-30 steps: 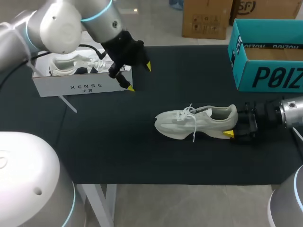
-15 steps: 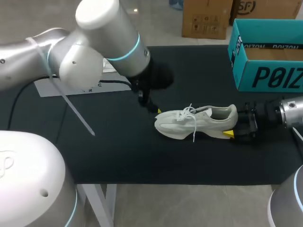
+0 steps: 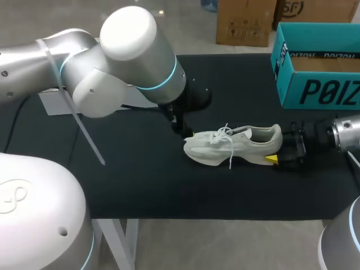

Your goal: Take the shoe out of the shoebox, open the shoe tongue, remove and reinsert the insole, then place the shoe into the shoebox

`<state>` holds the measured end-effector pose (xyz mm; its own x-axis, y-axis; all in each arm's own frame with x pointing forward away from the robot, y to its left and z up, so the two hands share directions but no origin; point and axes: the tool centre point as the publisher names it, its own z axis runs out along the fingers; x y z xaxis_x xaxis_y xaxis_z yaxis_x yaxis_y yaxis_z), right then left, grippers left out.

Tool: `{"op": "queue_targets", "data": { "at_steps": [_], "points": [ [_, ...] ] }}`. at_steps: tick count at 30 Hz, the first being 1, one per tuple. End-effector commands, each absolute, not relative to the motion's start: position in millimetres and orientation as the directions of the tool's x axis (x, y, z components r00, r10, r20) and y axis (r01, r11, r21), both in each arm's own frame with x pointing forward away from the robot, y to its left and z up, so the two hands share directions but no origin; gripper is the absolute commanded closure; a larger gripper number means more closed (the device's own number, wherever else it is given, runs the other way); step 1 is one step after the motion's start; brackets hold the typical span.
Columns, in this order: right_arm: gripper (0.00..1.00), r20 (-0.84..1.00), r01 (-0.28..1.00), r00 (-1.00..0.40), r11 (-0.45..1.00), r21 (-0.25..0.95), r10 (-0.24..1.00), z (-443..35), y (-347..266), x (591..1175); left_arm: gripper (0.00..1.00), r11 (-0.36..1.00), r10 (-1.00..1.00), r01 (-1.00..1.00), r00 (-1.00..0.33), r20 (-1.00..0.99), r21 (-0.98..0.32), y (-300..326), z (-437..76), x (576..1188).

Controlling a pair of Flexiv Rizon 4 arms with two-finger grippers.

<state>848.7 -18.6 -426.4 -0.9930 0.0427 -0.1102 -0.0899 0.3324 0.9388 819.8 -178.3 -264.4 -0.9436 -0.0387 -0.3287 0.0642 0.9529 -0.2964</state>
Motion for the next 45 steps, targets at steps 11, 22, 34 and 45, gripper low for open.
{"op": "queue_targets", "data": {
  "at_steps": [11,22,34,45],
  "points": [
    [1.00,-0.110,-0.090,-0.993,0.334,0.938,0.043,-430.7,-16.6,851.2,0.00,0.608,-0.791,-0.746,-0.600,-0.122,-0.273,-221.7,-287.5,851.6],
    [1.00,-0.110,-0.090,-0.993,0.334,0.938,0.043,-430.7,-16.6,851.2,0.00,0.507,-0.861,-0.818,-0.492,-0.125,-0.273,-228.9,-288.1,854.2],
    [1.00,-0.110,-0.090,-0.993,0.334,0.938,0.043,-430.7,-16.6,851.2,0.00,0.287,-0.957,-0.949,-0.290,0.005,-0.132,-244.2,-289.1,855.3],
    [1.00,-0.110,-0.090,-0.993,0.334,0.938,0.043,-430.7,-16.6,851.2,0.00,0.085,-0.993,-0.990,-0.094,0.071,-0.110,-277.5,-313.6,849.3]
  ]
}}
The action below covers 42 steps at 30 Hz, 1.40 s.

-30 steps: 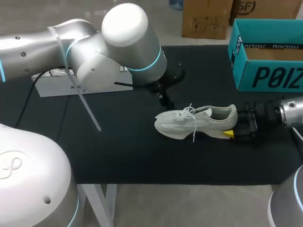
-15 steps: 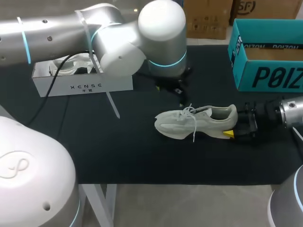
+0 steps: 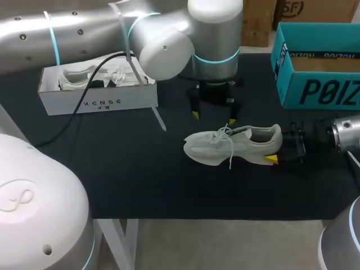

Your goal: Take the shoe out of the shoebox, open the shoe tongue, remove and reinsert the insole, then place the shoe into the shoebox

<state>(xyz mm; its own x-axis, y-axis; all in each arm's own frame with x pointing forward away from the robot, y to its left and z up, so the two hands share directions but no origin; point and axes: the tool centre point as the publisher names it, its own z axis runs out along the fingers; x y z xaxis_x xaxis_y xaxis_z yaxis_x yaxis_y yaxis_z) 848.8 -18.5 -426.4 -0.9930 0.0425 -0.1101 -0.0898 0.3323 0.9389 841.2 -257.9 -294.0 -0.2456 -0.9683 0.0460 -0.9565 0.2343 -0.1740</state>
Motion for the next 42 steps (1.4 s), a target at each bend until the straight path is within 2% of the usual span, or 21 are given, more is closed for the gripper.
{"op": "queue_targets", "data": {
  "at_steps": [1,10,22,25,42],
  "points": [
    [1.00,-0.110,-0.090,-0.993,0.334,0.938,0.043,-430.7,-16.6,851.2,0.00,0.077,-0.994,-0.991,-0.086,0.072,-0.113,-282.5,-317.4,850.0],
    [1.00,-0.110,-0.090,-0.993,0.334,0.938,0.043,-430.7,-16.6,851.2,0.00,0.064,-0.995,-0.988,-0.073,0.061,-0.138,-318.7,-331.5,849.8],
    [1.00,-0.110,-0.090,-0.993,0.334,0.938,0.043,-430.7,-16.6,851.2,0.00,0.074,-0.997,-0.981,-0.068,-0.037,-0.178,-333.8,-337.0,848.8],
    [1.00,-0.110,-0.090,-0.993,0.334,0.938,0.043,-430.7,-16.6,851.2,0.00,0.077,-0.993,-0.983,-0.061,-0.097,-0.166,-337.2,-344.6,849.0],
    [1.00,-0.110,-0.090,-0.993,0.334,0.938,0.043,-430.7,-16.6,851.2,0.00,0.096,-0.985,-0.986,-0.075,-0.155,-0.137,-349.0,-352.8,846.9]
  ]
}}
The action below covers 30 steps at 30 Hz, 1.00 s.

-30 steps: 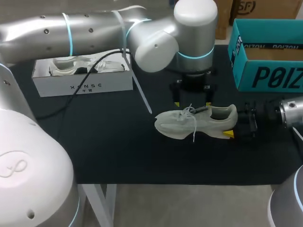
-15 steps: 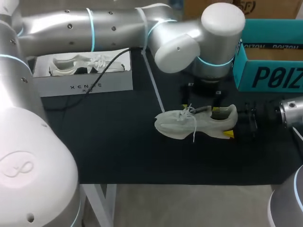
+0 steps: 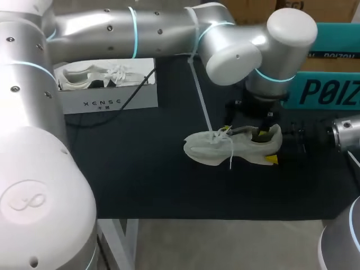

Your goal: Take the shoe out of the shoebox, open the shoe tongue, remove and reinsert the insole, then place the shoe into the shoebox

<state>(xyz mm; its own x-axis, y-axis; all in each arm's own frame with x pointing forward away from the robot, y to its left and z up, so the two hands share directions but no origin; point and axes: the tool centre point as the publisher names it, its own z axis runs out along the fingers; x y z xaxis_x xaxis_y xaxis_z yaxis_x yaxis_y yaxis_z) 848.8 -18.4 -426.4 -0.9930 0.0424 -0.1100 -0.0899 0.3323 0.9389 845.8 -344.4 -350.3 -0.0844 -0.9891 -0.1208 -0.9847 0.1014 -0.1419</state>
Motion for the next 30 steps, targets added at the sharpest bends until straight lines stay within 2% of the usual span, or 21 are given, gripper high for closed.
{"op": "queue_targets", "data": {
  "at_steps": [1,12,13,14,15,30],
  "points": [
    [1.00,-0.110,-0.090,-0.993,0.334,0.938,0.043,-430.7,-16.6,851.2,0.00,0.095,-0.985,-0.987,-0.074,-0.156,-0.130,-348.3,-354.8,847.2],
    [1.00,-0.110,-0.090,-0.993,0.334,0.938,0.043,-430.7,-16.6,851.2,0.00,0.059,-0.978,-0.994,-0.037,-0.207,-0.097,-339.2,-363.8,846.3],
    [1.00,-0.110,-0.090,-0.993,0.334,0.938,0.043,-430.7,-16.6,851.2,0.55,0.062,-0.977,-0.994,-0.041,-0.208,-0.095,-338.0,-363.8,845.2],
    [1.00,-0.110,-0.090,-0.993,0.334,0.938,0.043,-430.7,-16.6,851.2,0.89,0.061,-0.977,-0.994,-0.041,-0.208,-0.094,-336.4,-363.3,844.2],
    [1.00,-0.110,-0.090,-0.993,0.334,0.938,0.043,-430.7,-16.6,851.2,1.00,0.061,-0.977,-0.994,-0.040,-0.209,-0.096,-334.7,-362.8,842.9],
    [1.00,-0.110,-0.090,-0.993,0.334,0.938,0.043,-430.7,-16.6,851.2,1.00,0.007,-0.979,-0.993,0.018,-0.203,-0.122,-306.7,-348.3,831.5]
  ]
}}
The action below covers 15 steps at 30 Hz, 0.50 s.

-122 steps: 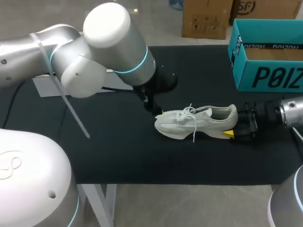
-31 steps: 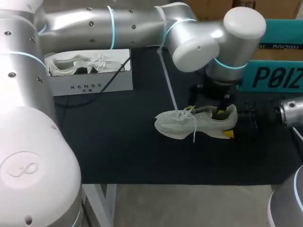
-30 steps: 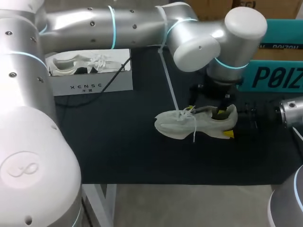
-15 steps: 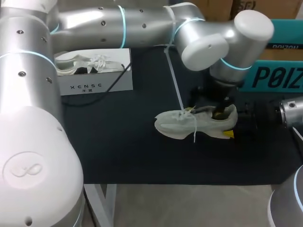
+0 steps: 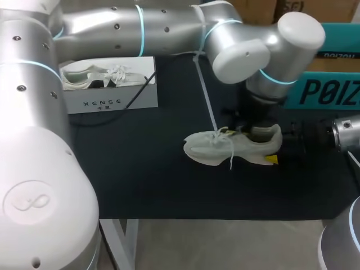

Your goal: Take the shoe out of the shoebox, open the shoe tongue, remove and reinsert the insole, then place the shoe into the shoebox

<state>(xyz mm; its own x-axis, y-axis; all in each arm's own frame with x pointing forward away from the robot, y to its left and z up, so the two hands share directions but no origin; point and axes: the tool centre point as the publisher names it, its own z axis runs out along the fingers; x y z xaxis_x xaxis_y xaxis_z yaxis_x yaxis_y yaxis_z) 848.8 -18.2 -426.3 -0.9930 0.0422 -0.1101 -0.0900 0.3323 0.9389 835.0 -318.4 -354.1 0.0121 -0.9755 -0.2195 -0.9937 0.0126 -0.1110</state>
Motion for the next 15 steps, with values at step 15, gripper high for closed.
{"op": "queue_targets", "data": {
  "at_steps": [15],
  "points": [
    [1.00,-0.110,-0.090,-0.993,0.334,0.938,0.043,-430.7,-16.6,851.2,0.65,-0.067,-0.979,-0.986,0.094,-0.179,-0.154,-281.0,-335.3,826.4]
  ]
}}
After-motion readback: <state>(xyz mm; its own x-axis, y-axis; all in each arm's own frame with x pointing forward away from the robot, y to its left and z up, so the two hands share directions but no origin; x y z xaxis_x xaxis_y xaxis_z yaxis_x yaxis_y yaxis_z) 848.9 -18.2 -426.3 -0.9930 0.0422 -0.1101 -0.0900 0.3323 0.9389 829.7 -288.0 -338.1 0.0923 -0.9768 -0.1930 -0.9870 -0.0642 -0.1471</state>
